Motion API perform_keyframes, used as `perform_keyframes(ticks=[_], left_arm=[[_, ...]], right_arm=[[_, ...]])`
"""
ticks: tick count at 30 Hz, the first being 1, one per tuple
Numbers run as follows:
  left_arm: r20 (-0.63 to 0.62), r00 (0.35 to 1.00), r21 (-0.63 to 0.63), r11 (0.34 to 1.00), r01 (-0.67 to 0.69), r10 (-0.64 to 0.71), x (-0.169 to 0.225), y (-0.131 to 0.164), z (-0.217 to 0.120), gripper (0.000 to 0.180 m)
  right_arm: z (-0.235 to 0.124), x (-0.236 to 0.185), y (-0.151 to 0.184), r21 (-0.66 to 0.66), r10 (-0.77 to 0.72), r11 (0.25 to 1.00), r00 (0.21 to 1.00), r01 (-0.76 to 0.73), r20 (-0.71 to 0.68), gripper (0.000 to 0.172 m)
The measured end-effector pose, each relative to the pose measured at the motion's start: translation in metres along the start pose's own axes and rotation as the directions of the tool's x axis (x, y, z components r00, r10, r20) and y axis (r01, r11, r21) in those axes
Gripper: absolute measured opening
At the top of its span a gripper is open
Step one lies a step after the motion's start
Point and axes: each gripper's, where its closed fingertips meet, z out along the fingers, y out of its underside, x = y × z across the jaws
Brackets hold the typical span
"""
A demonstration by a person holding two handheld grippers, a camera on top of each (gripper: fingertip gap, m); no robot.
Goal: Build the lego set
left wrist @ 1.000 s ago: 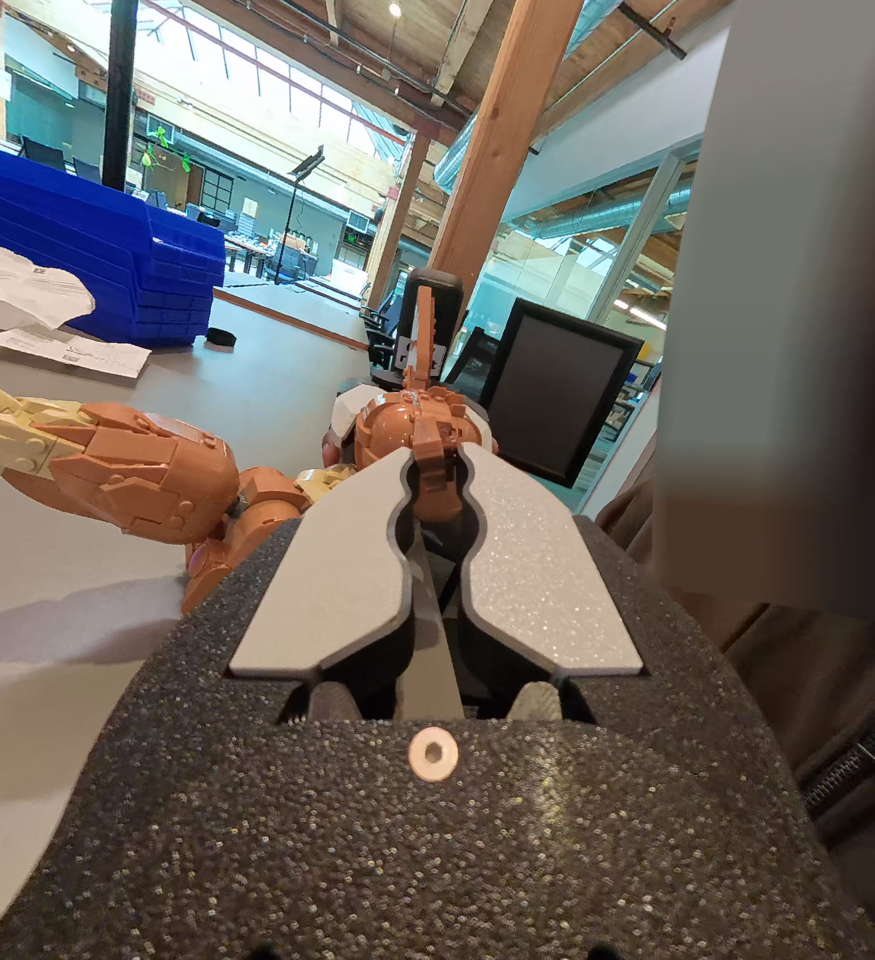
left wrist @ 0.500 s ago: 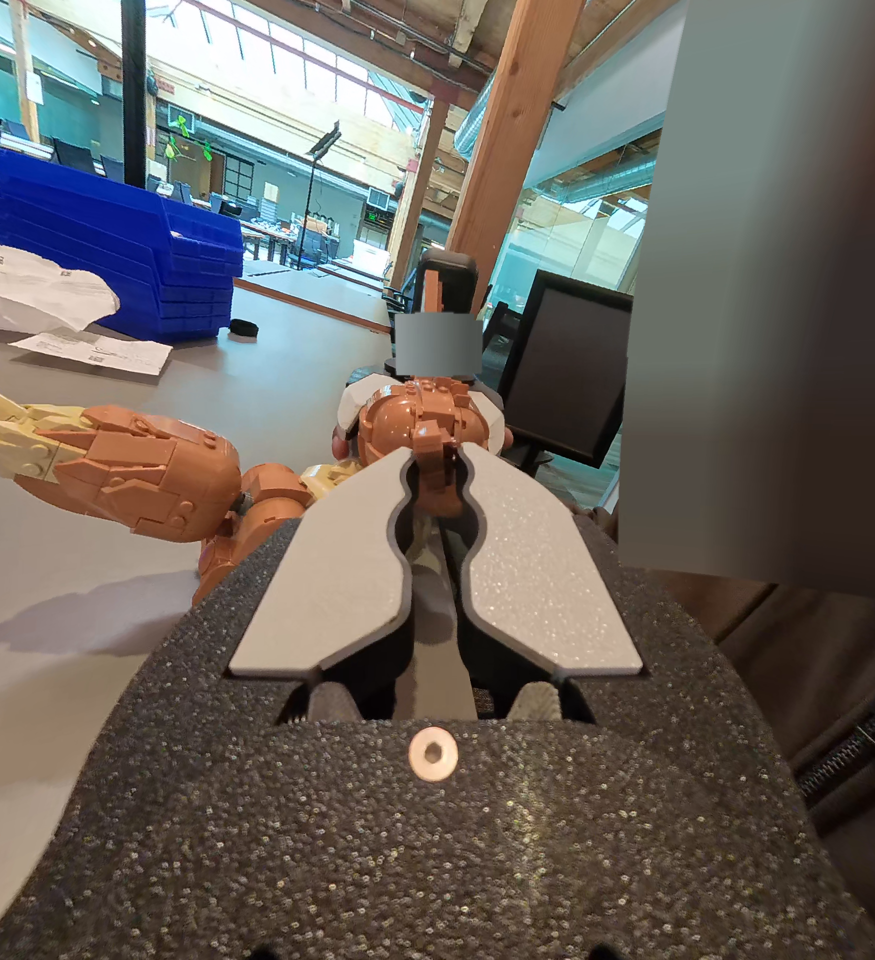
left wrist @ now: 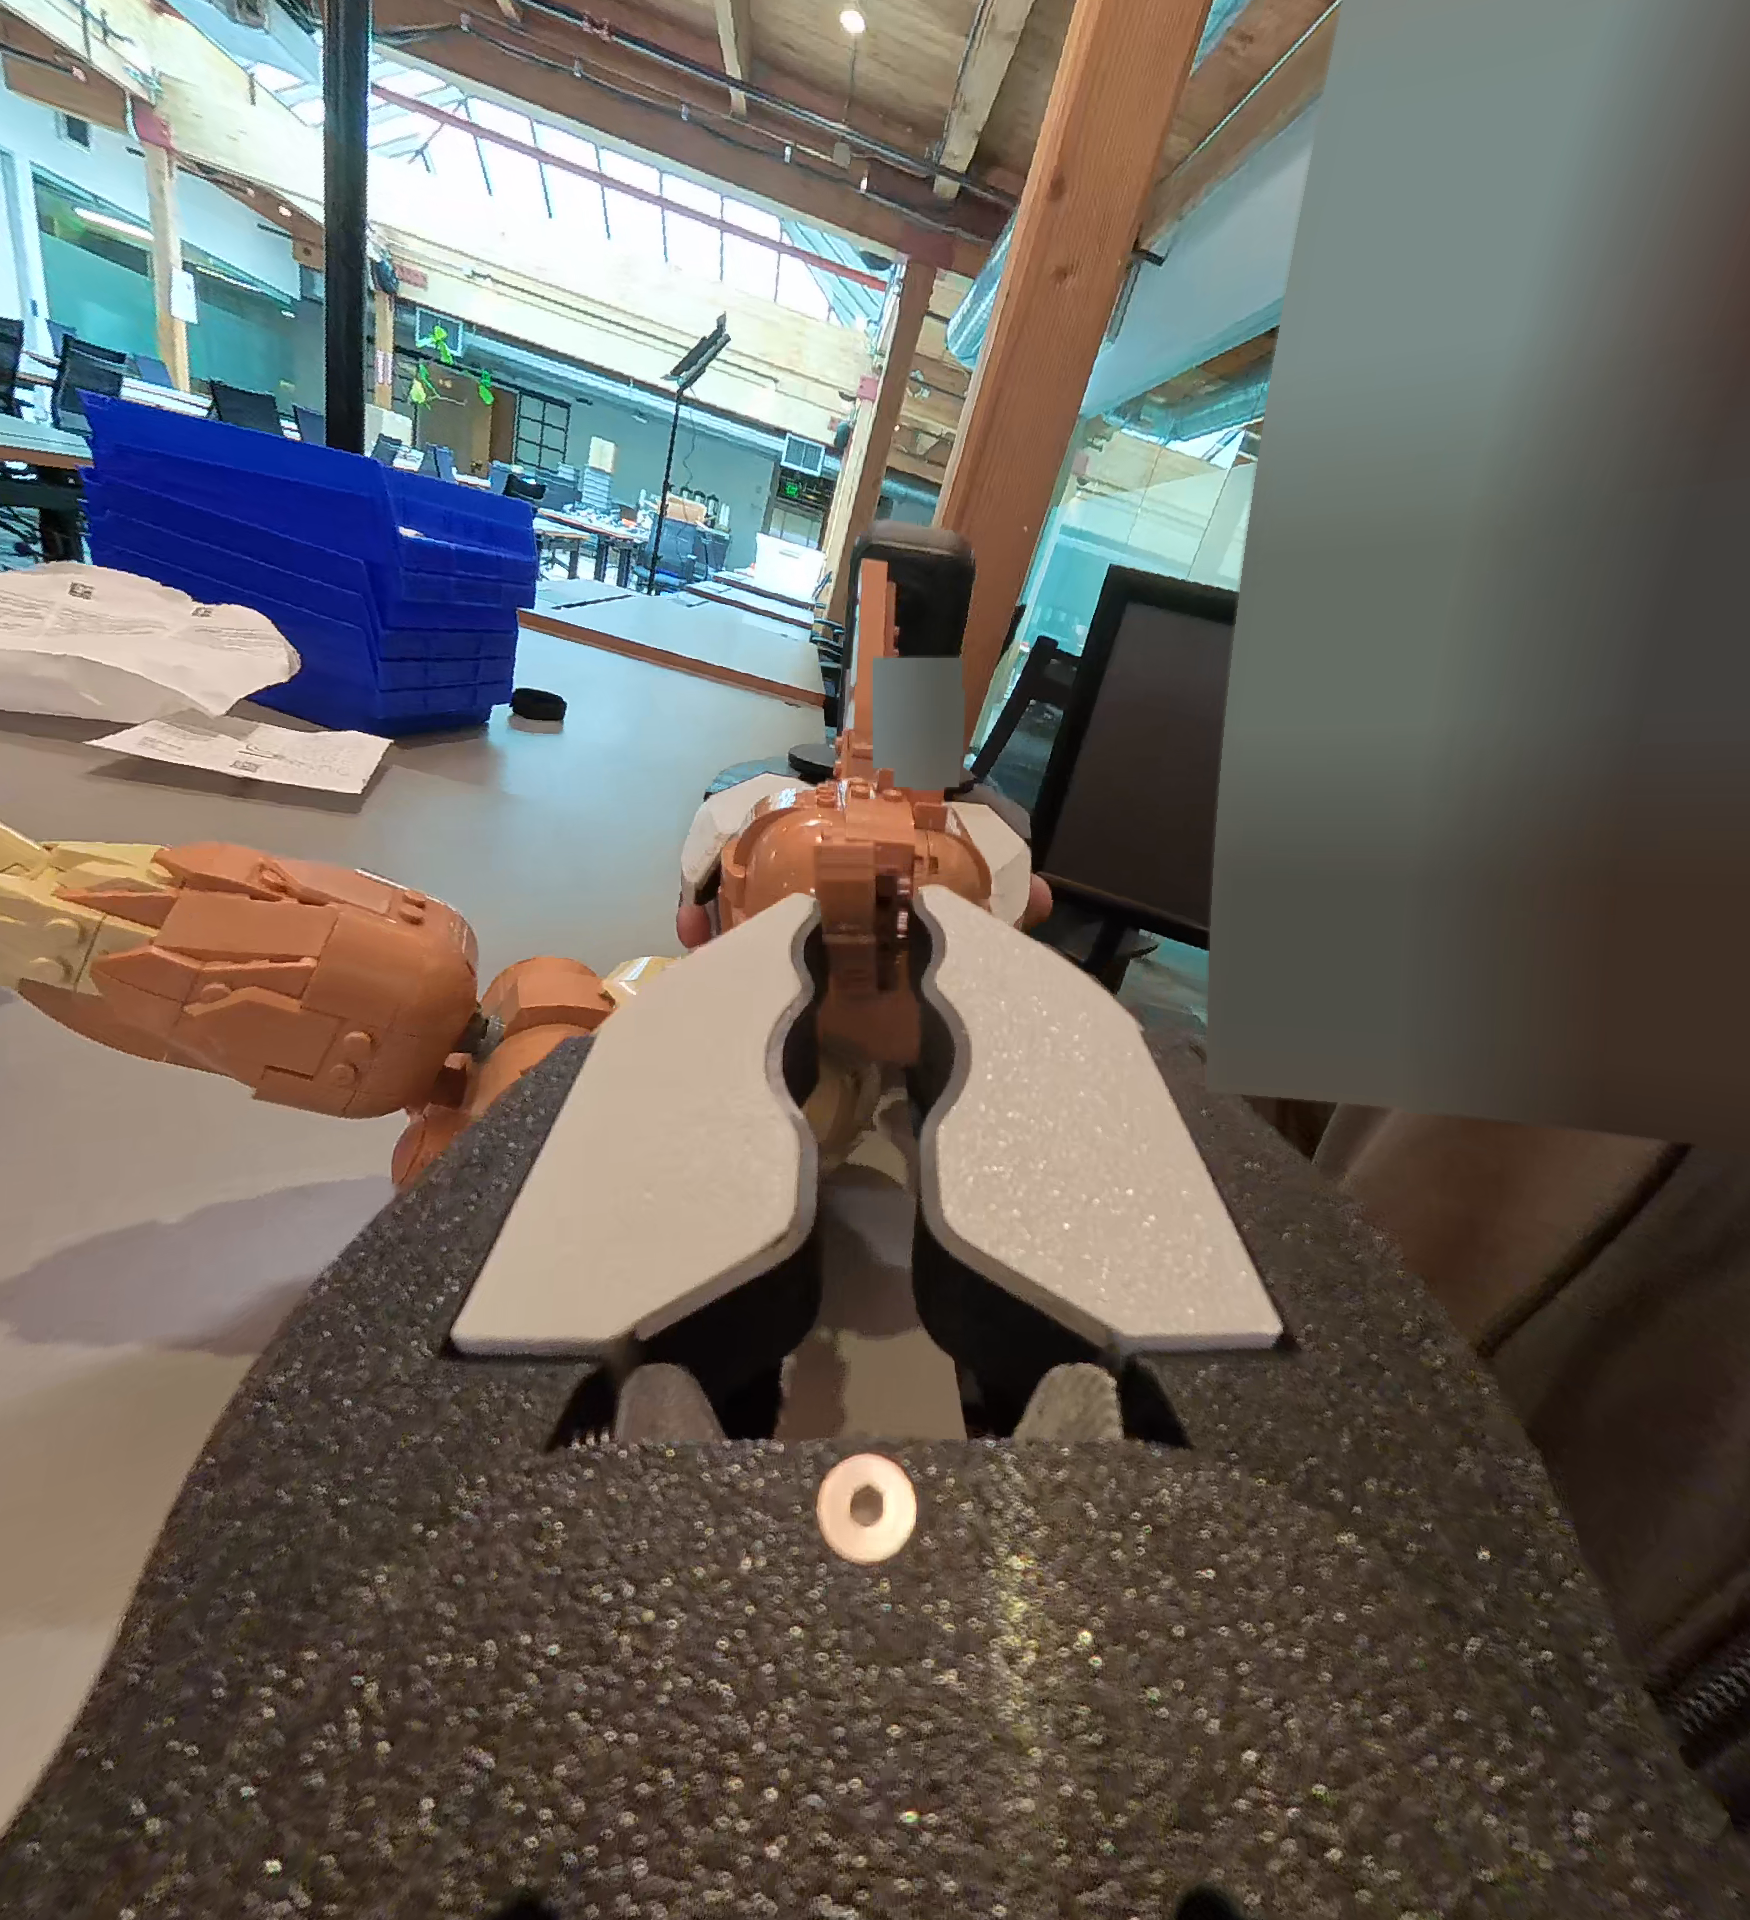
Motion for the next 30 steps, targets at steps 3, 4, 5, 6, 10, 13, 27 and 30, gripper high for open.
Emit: perform_keyframes(ticks=[3, 4, 5, 6, 10, 13, 27, 30], left_arm=[[-0.004, 1.000, 0.005, 1.000, 0.004, -0.004, 0.001, 0.001, 0.002, 0.014], [-0.004, 1.000, 0.005, 1.000, 0.004, -0.004, 0.001, 0.001, 0.002, 0.014], [-0.004, 1.000, 0.004, 1.000, 0.004, -0.004, 0.001, 0.001, 0.002, 0.014], [-0.003, 1.000, 0.001, 1.000, 0.003, -0.003, 0.001, 0.001, 0.003, 0.014], [0.019, 1.000, -0.024, 1.000, -0.020, 0.021, 0.000, 0.005, 0.005, 0.014], [0.018, 0.999, -0.052, 0.998, -0.034, 0.035, 0.001, 0.009, 0.008, 0.014], [0.018, 0.997, -0.197, 0.978, -0.072, 0.077, 0.001, 0.016, 0.016, 0.013], [0.014, 0.996, -0.249, 0.965, -0.080, 0.086, 0.001, 0.015, 0.016, 0.013]], right_arm=[[0.000, 0.000, 0.000, 0.002, 0.002, 1.000, 1.000, -0.002, -0.001, 0.074], [0.000, 0.000, 0.000, 0.002, 0.002, 1.000, 1.000, -0.002, -0.001, 0.074], [0.000, 0.000, 0.000, 0.002, 0.002, 1.000, 1.000, -0.002, -0.001, 0.074], [0.000, 0.000, 0.000, 0.002, 0.001, 1.000, 1.000, -0.001, -0.001, 0.074], [0.000, 0.000, 0.000, 0.002, 0.002, 1.000, 1.000, -0.002, -0.001, 0.074], [0.000, 0.000, 0.000, 0.002, 0.001, 1.000, 1.000, -0.001, -0.001, 0.075], [0.000, 0.000, 0.000, -0.001, 0.000, 1.000, 1.000, 0.000, -0.005, 0.075], [0.000, 0.000, 0.000, -0.001, 0.000, 1.000, 1.000, 0.000, -0.005, 0.075]])
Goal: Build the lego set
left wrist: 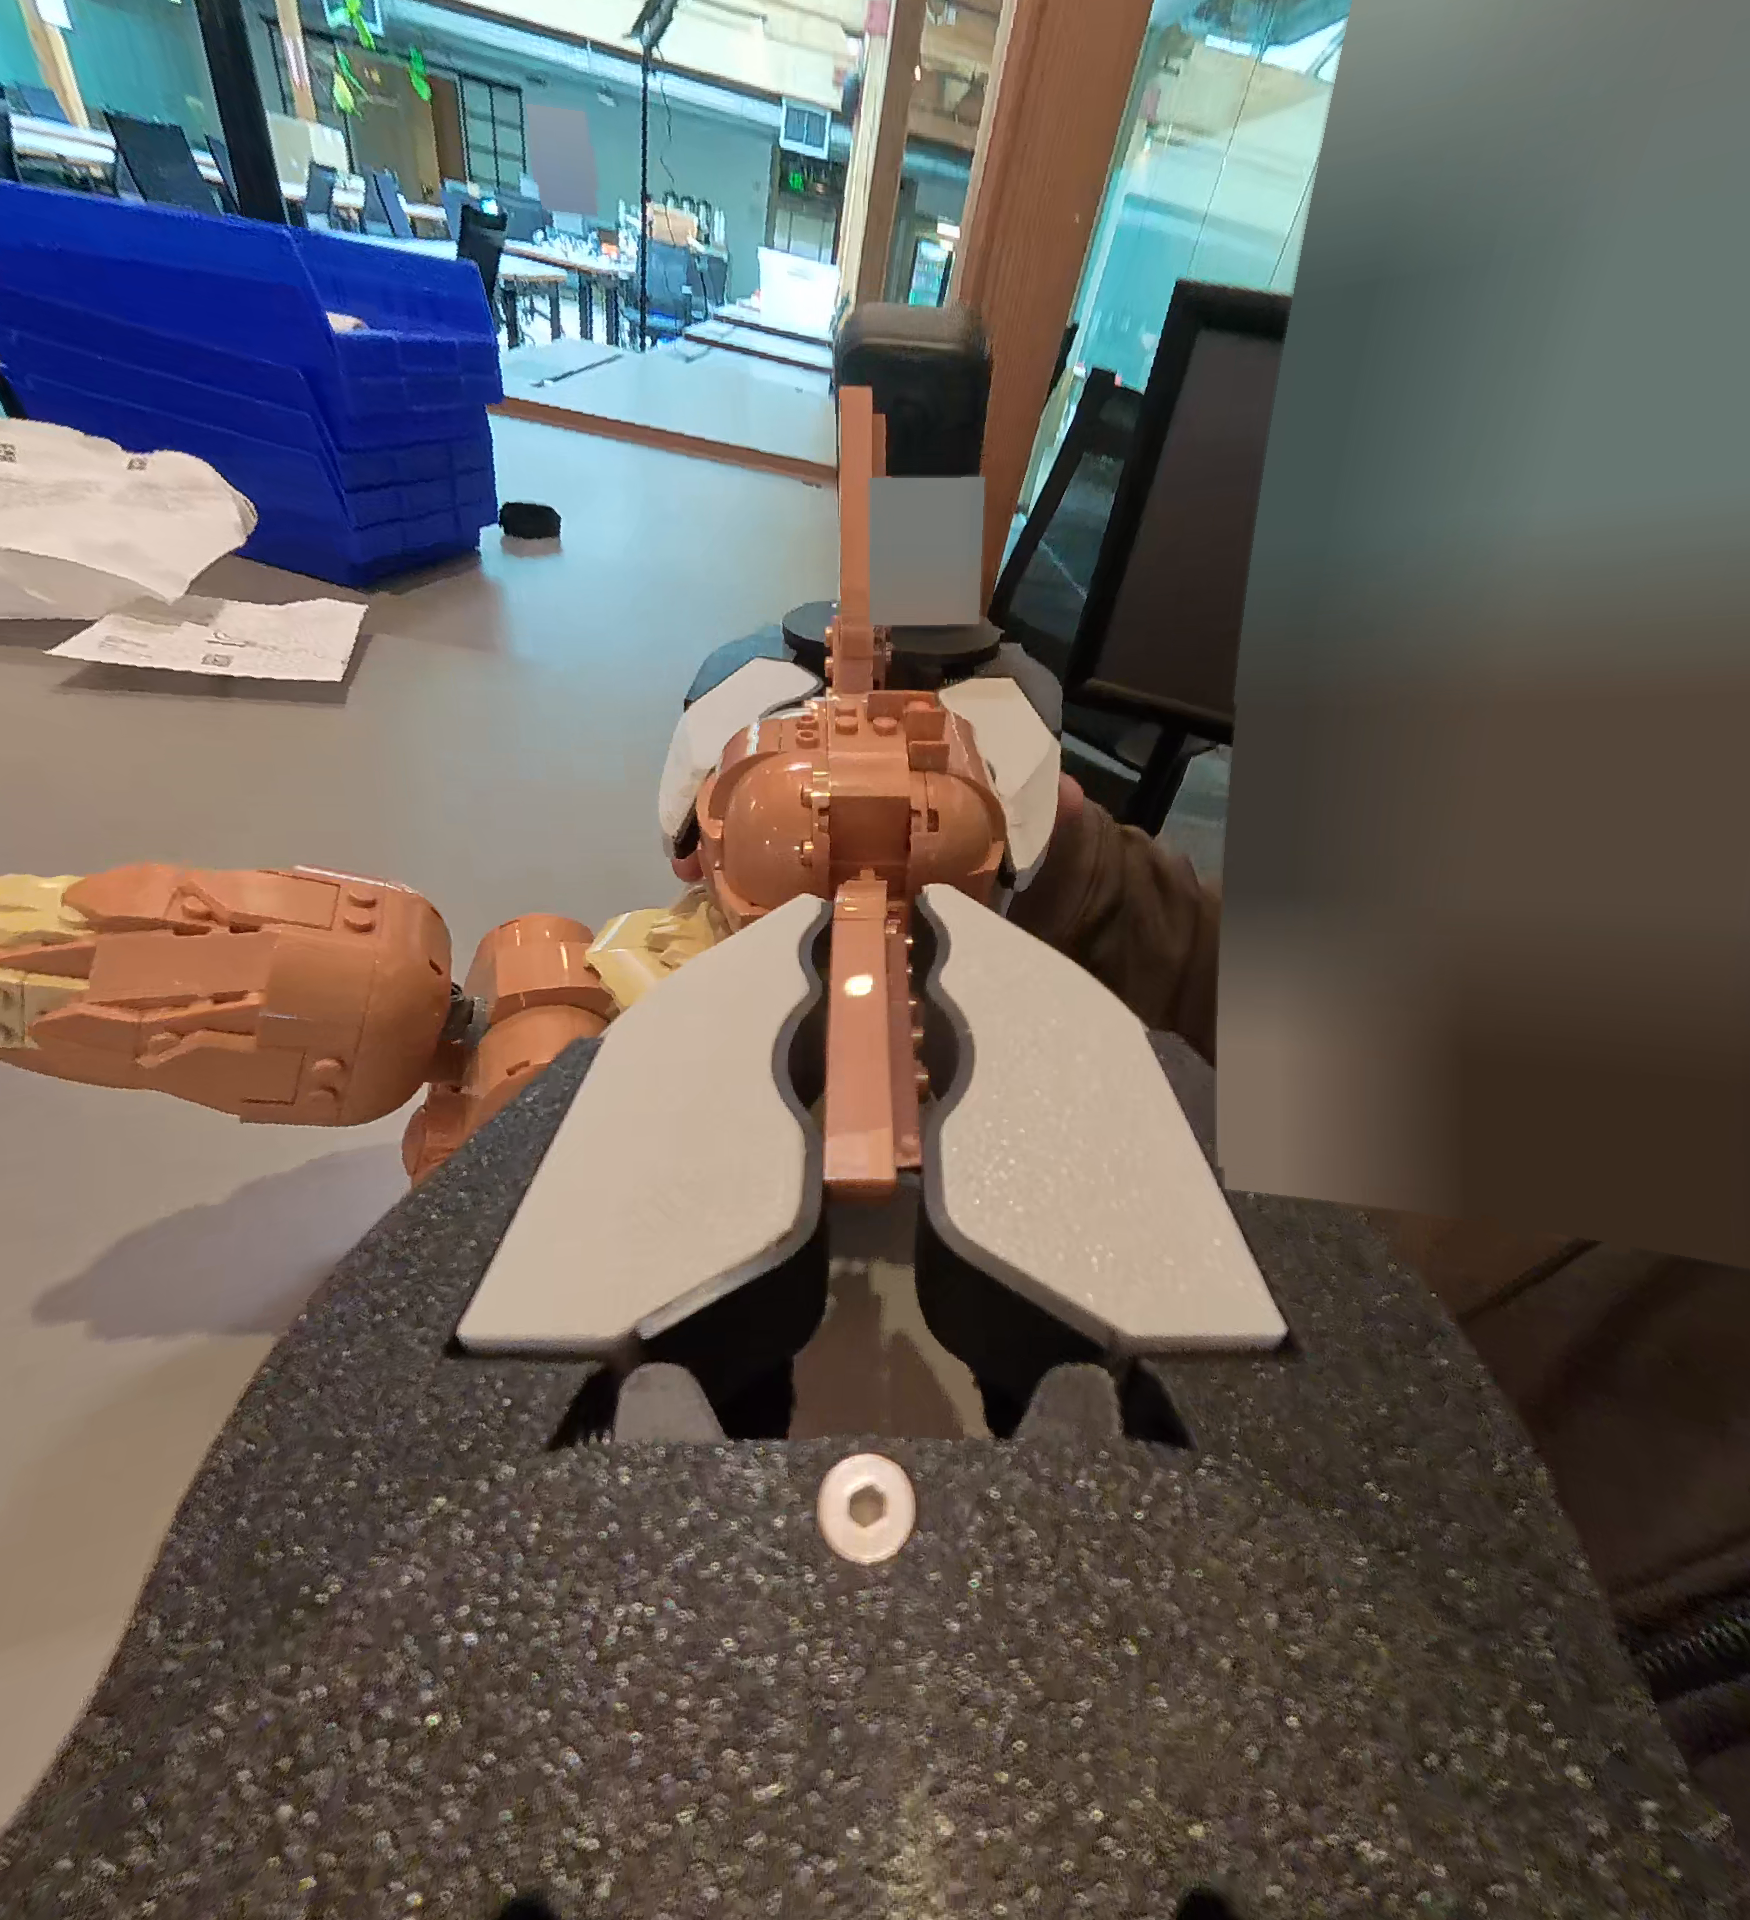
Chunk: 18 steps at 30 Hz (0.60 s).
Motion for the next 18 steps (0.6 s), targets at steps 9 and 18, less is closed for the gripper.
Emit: perform_keyframes(ticks=[9, 18], left_arm=[[-0.005, 1.000, -0.142, 0.990, -0.017, 0.016, -0.0009, -0.0006, 0.0013, 0.013], [0.006, 1.000, -0.127, 0.992, -0.015, 0.016, -0.0038, -0.0021, 0.0012, 0.013]], right_arm=[[0.0000, 0.0001, 0.0004, -0.002, 0.006, 1.000, 1.000, -0.006, 0.001, 0.074], [0.0005, 0.0022, 0.0005, -0.003, 0.009, 1.000, 1.000, -0.009, -0.017, 0.075]])
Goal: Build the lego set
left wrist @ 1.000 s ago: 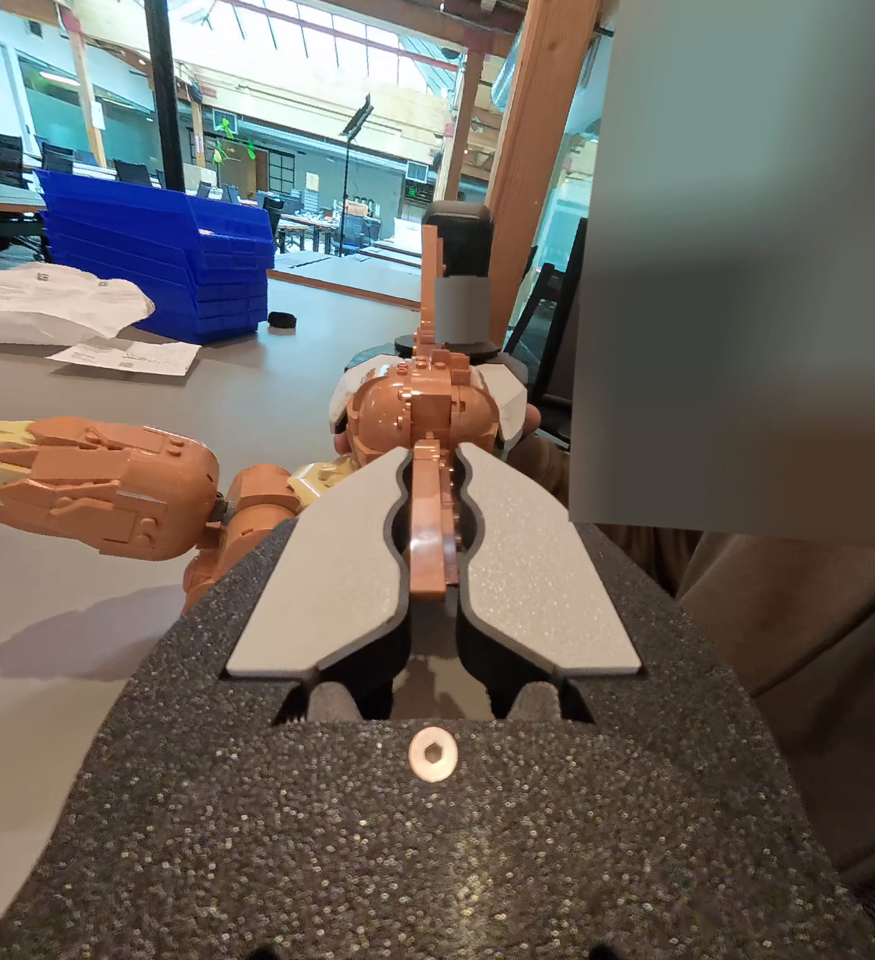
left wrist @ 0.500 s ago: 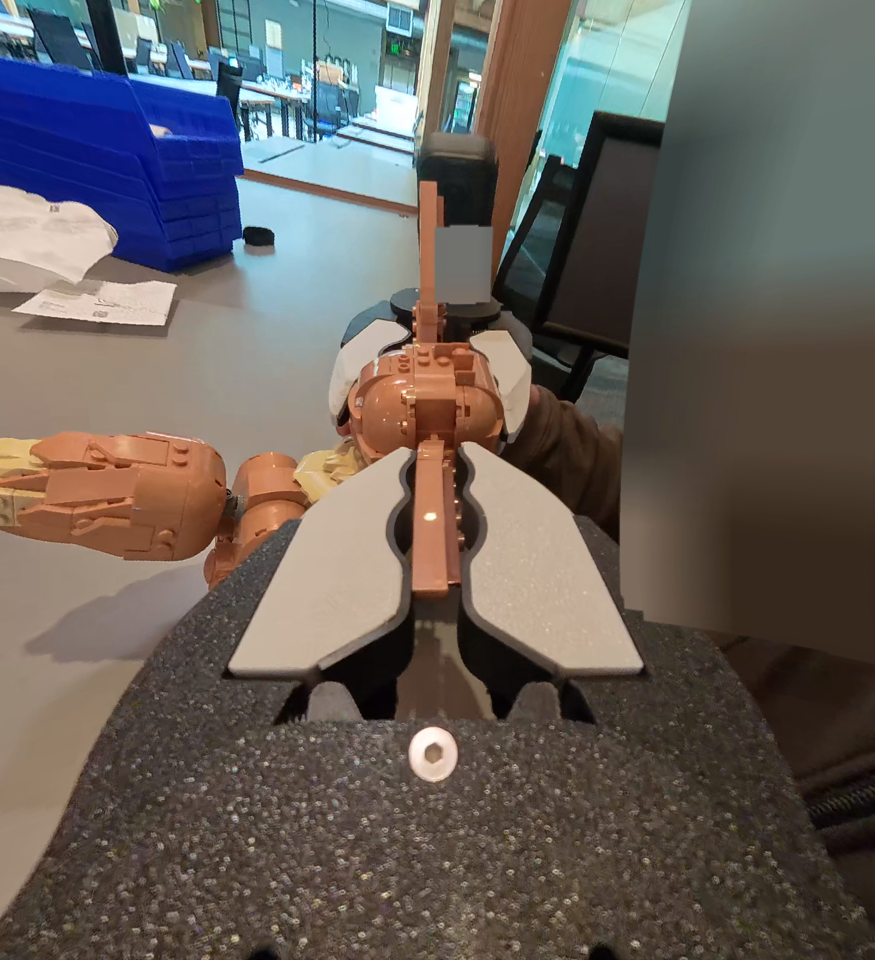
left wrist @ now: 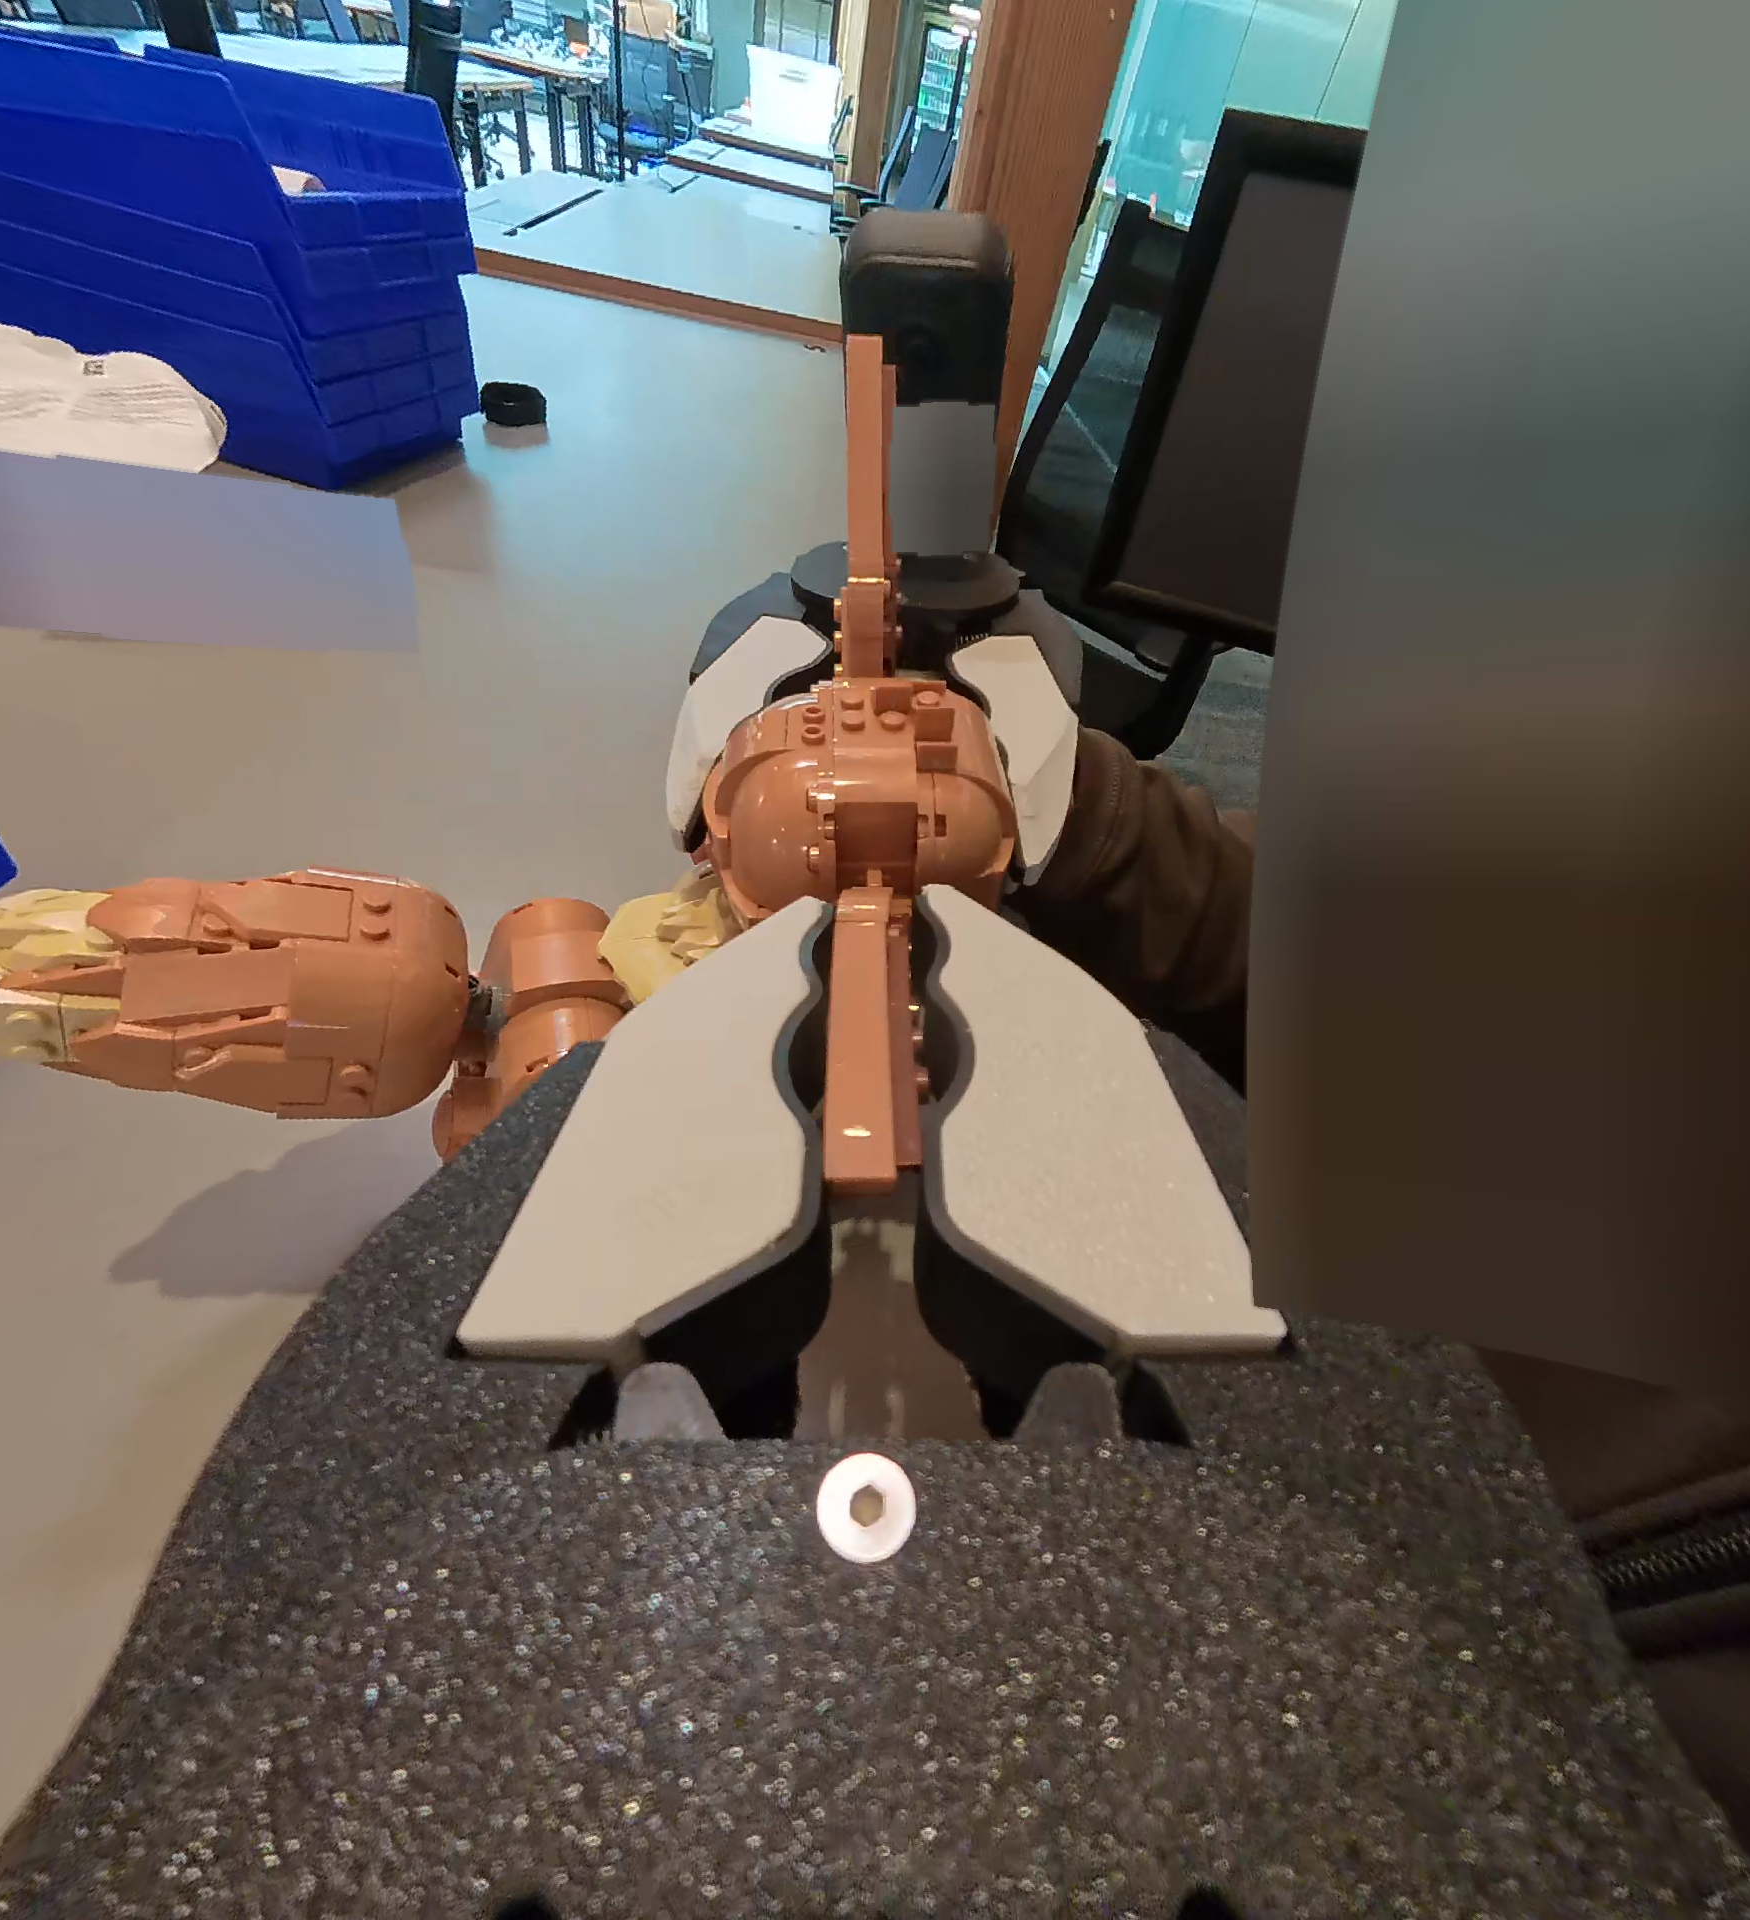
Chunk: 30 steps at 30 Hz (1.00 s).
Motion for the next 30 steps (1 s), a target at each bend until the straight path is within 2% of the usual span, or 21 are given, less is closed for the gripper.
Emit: perform_keyframes(ticks=[11, 30], left_arm=[[-0.022, 1.000, -0.092, 0.996, -0.020, 0.018, 0.0000, -0.0019, 0.0011, 0.013], [-0.037, 0.998, -0.138, 0.989, -0.057, 0.052, -0.0009, -0.0032, 0.0029, 0.013]], right_arm=[[0.0005, -0.0001, 0.0006, -0.013, -0.008, 1.000, 1.000, 0.008, -0.005, 0.075], [0.0014, 0.0021, 0.0000, -0.010, -0.014, 1.000, 1.000, 0.014, -0.027, 0.075]])
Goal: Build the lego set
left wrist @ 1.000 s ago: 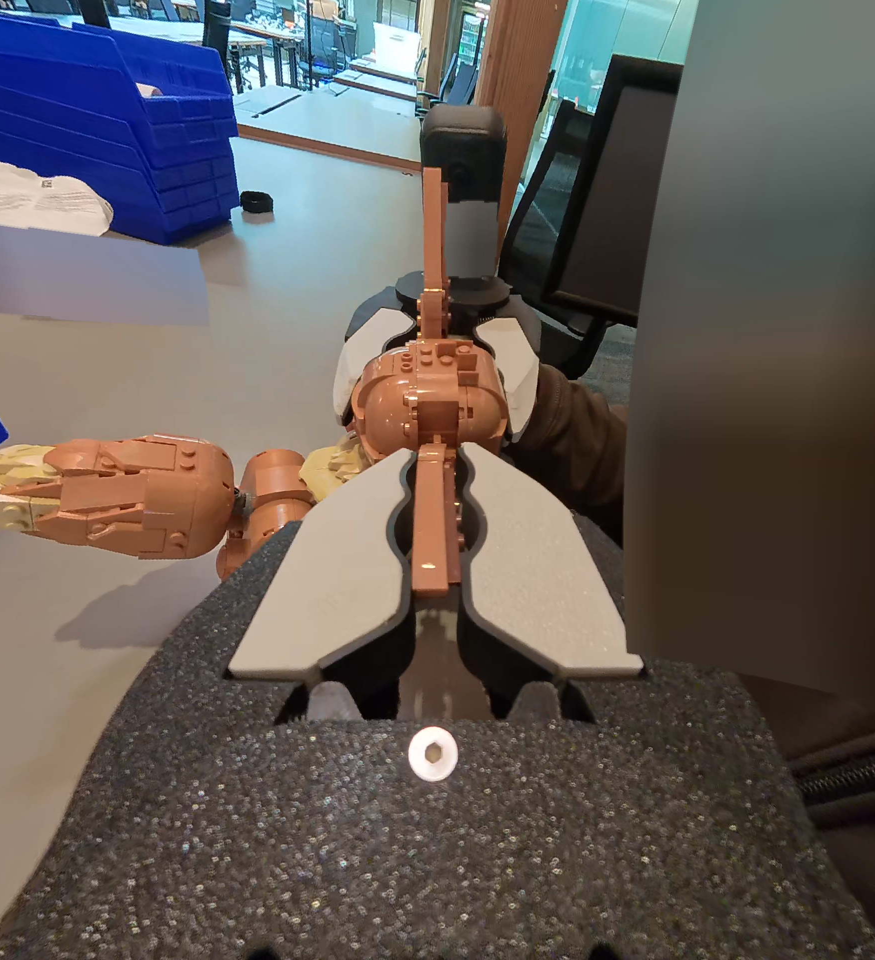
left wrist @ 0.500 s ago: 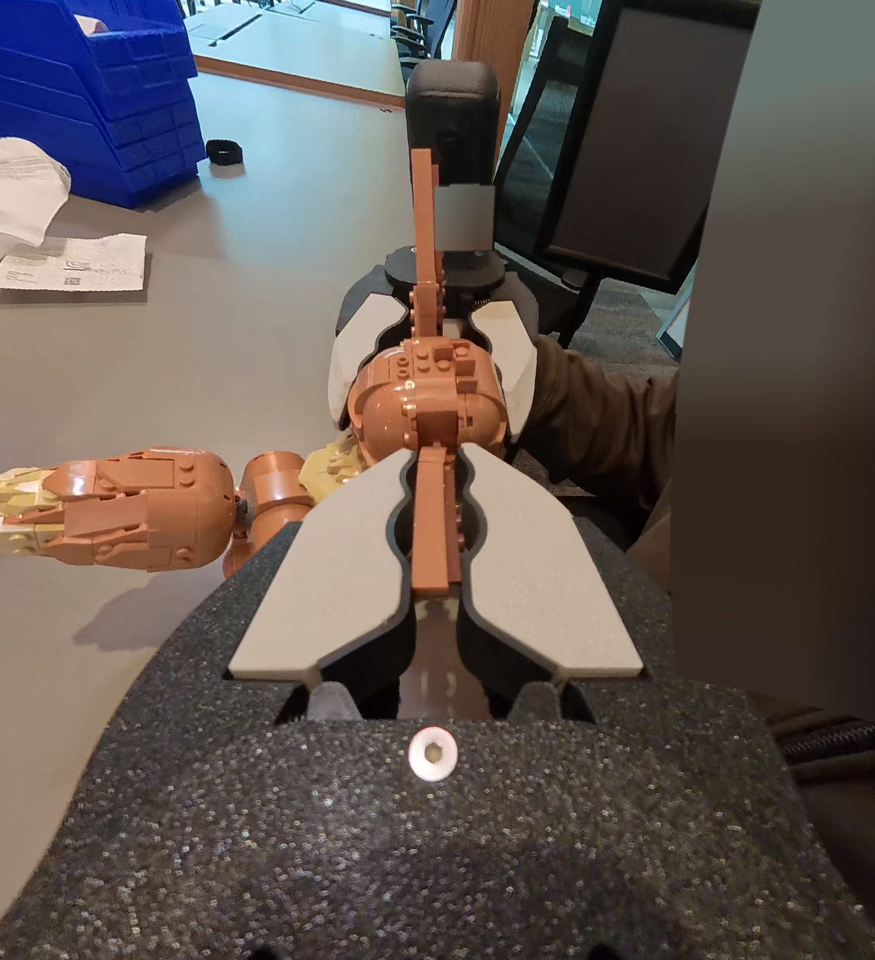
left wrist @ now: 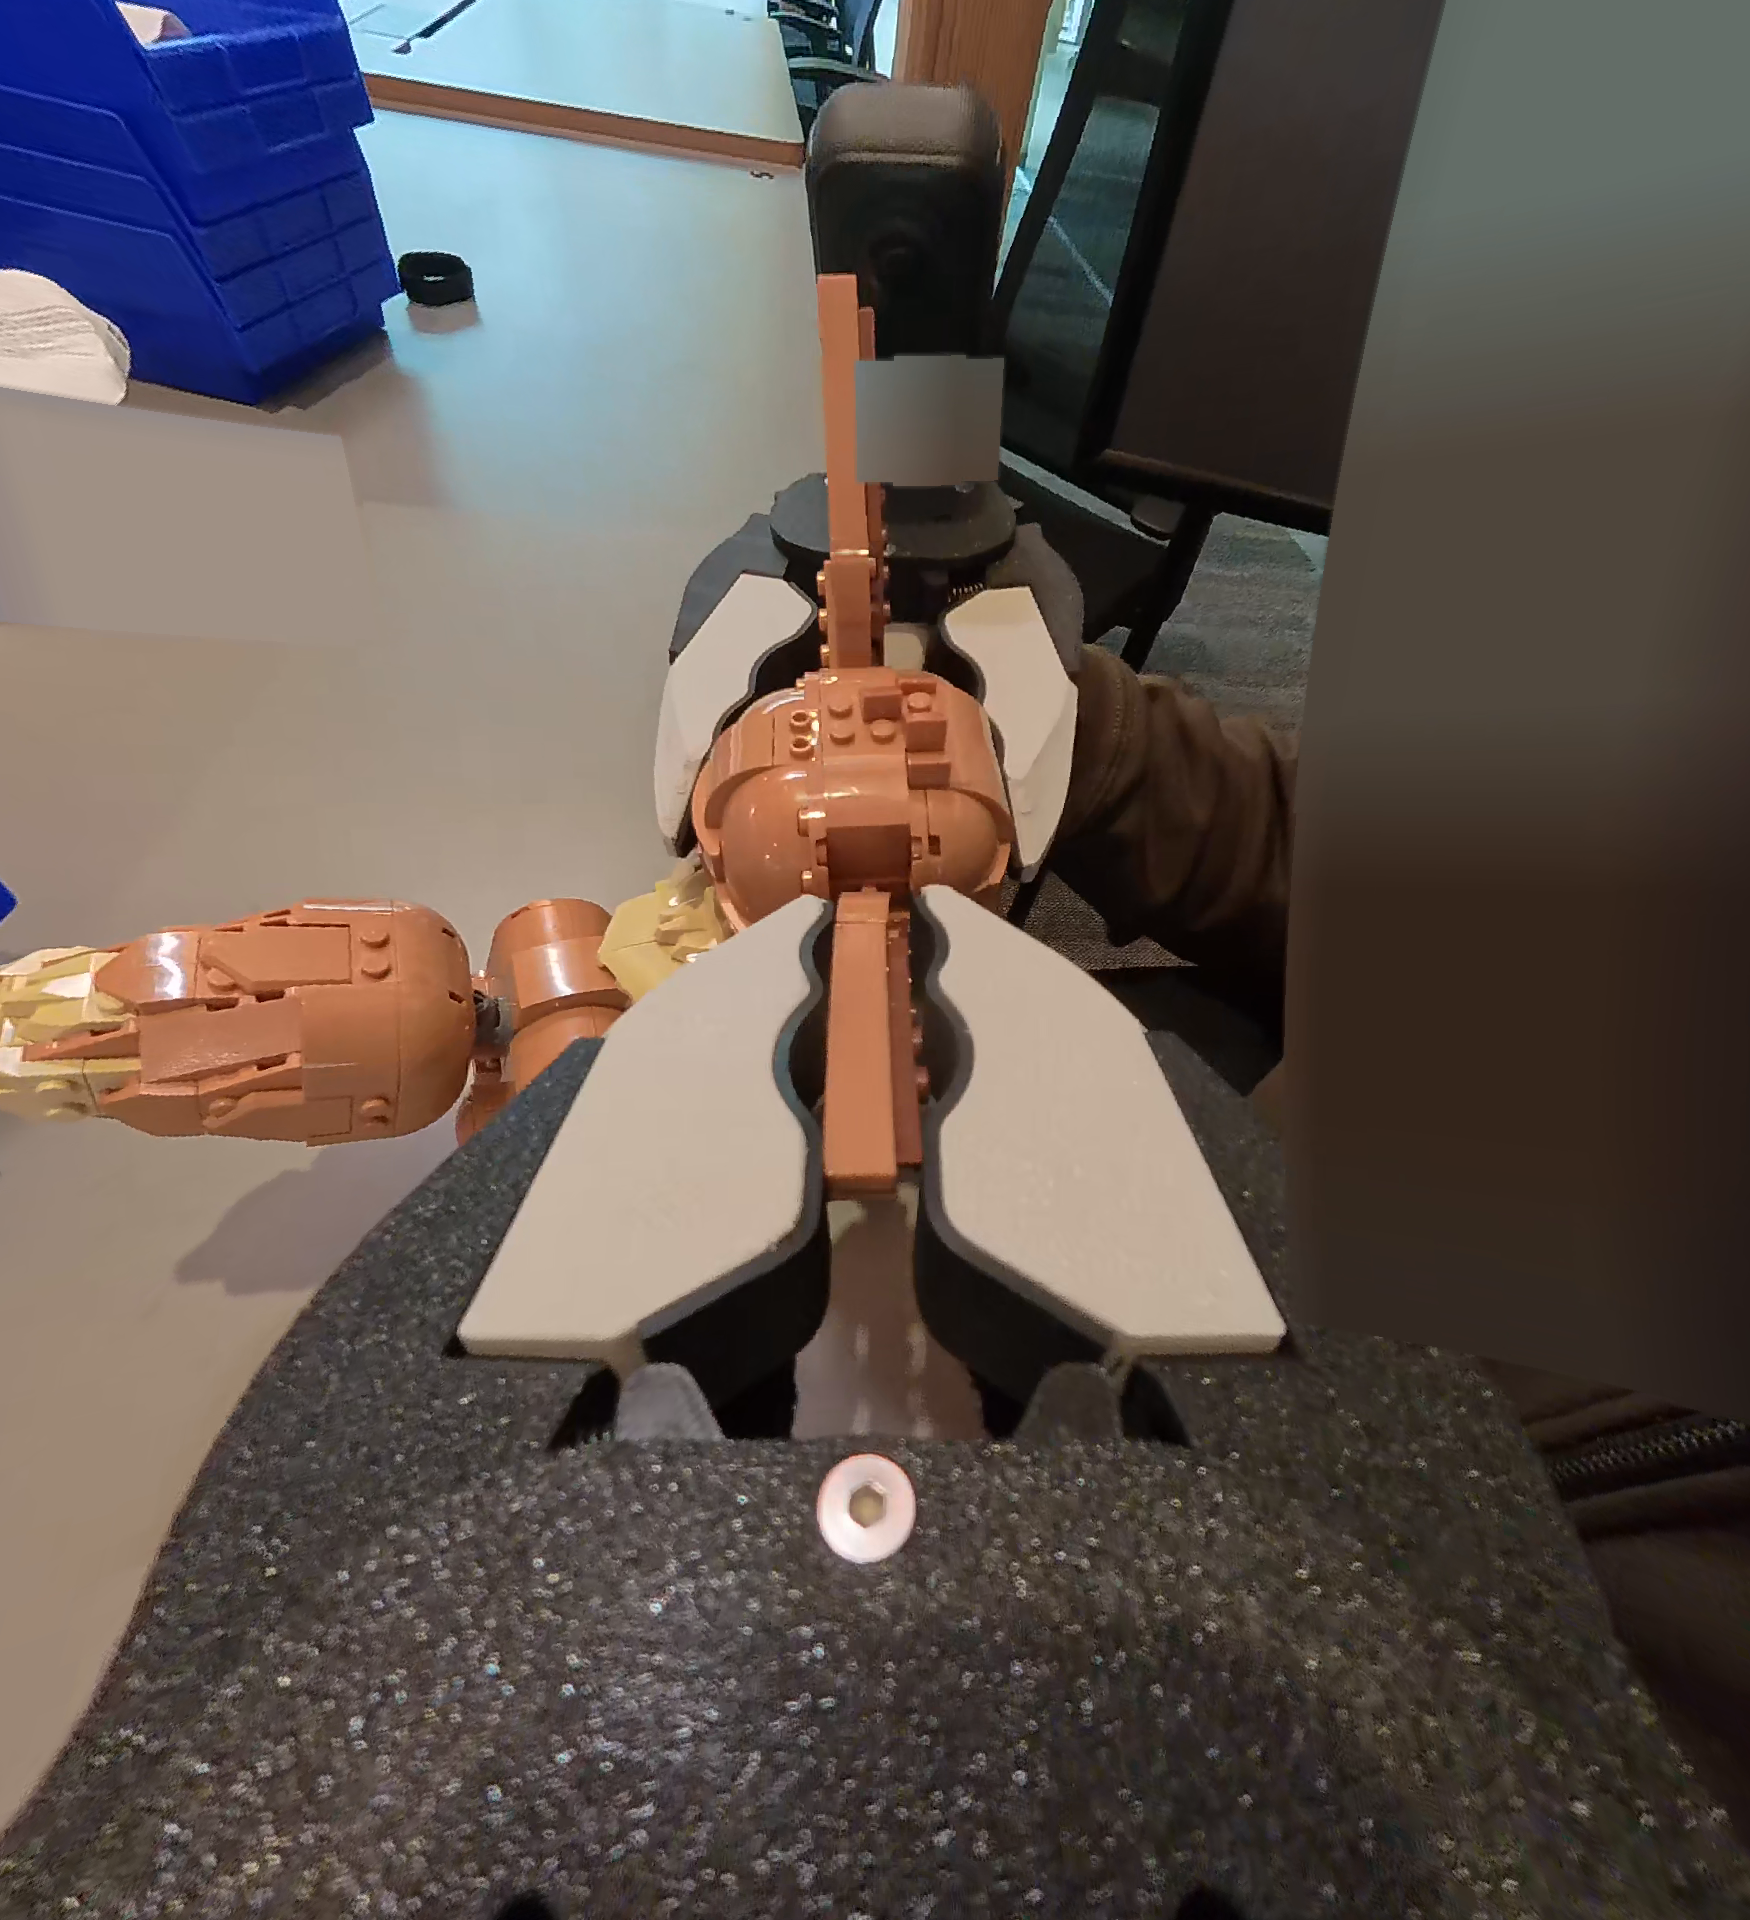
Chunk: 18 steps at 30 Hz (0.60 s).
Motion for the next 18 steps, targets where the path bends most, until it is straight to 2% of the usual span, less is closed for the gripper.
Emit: perform_keyframes(ticks=[5, 11, 18], left_arm=[[-0.018, 0.999, 0.028, 0.999, 0.038, -0.037, 0.002, -0.001, -0.001, 0.013], [0.001, 0.993, 0.078, 0.990, 0.116, -0.116, -0.004, 0.004, -0.006, 0.033], [0.038, 0.983, 0.161, 0.972, 0.174, -0.182, -0.005, 0.010, -0.012, 0.035]], right_arm=[[0.000, 0.000, 0.000, 0.006, -0.007, 1.000, 1.000, 0.008, -0.005, 0.075], [0.000, 0.000, 0.000, 0.010, -0.007, 1.000, 1.000, 0.007, -0.006, 0.075], [-0.001, 0.001, -0.001, 0.013, -0.012, 1.000, 1.000, 0.012, -0.016, 0.075]])
